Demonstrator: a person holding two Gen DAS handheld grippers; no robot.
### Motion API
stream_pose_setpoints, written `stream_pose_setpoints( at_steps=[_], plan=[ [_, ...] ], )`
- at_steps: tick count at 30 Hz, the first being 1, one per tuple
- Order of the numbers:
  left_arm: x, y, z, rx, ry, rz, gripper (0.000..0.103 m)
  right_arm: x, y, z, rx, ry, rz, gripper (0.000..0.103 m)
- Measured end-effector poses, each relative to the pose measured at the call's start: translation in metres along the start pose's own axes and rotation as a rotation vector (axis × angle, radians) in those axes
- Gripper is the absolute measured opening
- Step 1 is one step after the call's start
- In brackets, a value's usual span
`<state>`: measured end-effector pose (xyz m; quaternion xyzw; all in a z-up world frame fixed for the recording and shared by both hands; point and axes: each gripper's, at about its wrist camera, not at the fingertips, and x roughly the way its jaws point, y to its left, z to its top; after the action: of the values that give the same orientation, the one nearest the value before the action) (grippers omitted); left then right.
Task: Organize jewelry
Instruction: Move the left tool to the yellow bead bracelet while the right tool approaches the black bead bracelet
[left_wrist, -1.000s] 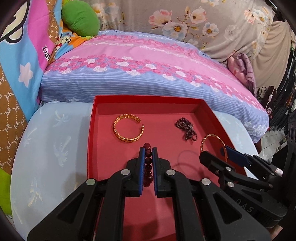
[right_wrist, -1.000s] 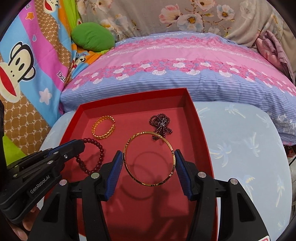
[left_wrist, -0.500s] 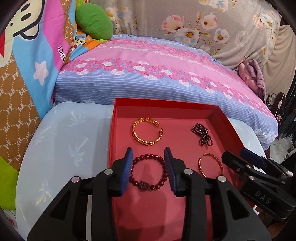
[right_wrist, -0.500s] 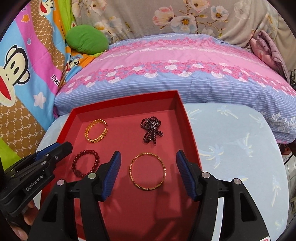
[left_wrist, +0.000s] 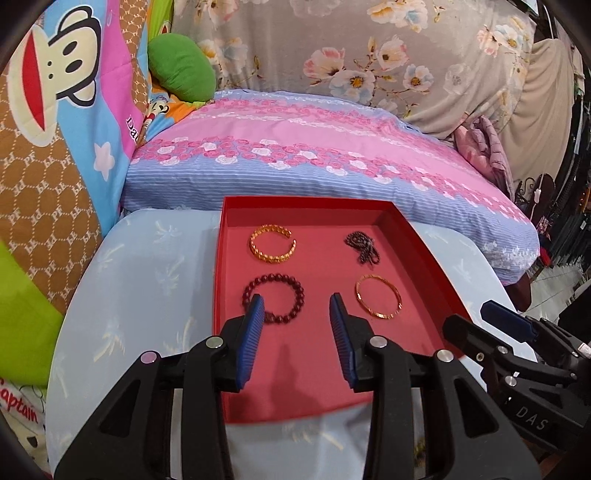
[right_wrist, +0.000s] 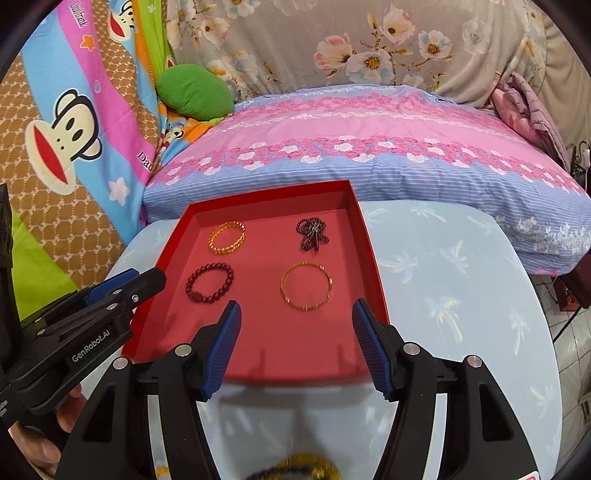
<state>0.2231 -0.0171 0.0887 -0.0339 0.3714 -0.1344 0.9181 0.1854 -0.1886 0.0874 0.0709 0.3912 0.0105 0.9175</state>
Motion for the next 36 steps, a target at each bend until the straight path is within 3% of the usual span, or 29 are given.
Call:
stream_pose_setpoints(
  at_steps=[18, 26, 36],
  plan=[
    [-0.064, -0.013, -0.095, 0.006, 0.068, 0.005, 0.035, -0.064, -0.007, -0.098, 0.03, 0.071, -0.01, 0.061],
    [-0.073, -0.012, -0.146, 0.006, 0.138, 0.039, 0.035, -0.073, -0.003, -0.138, 0.031, 0.12, 0.001, 0.061],
    [-0.073, -0.006, -0.177, 0.006, 0.175, 0.077, 0.035, -0.079, 0.001, -0.165, 0.035, 0.152, 0.008, 0.061]
  ],
)
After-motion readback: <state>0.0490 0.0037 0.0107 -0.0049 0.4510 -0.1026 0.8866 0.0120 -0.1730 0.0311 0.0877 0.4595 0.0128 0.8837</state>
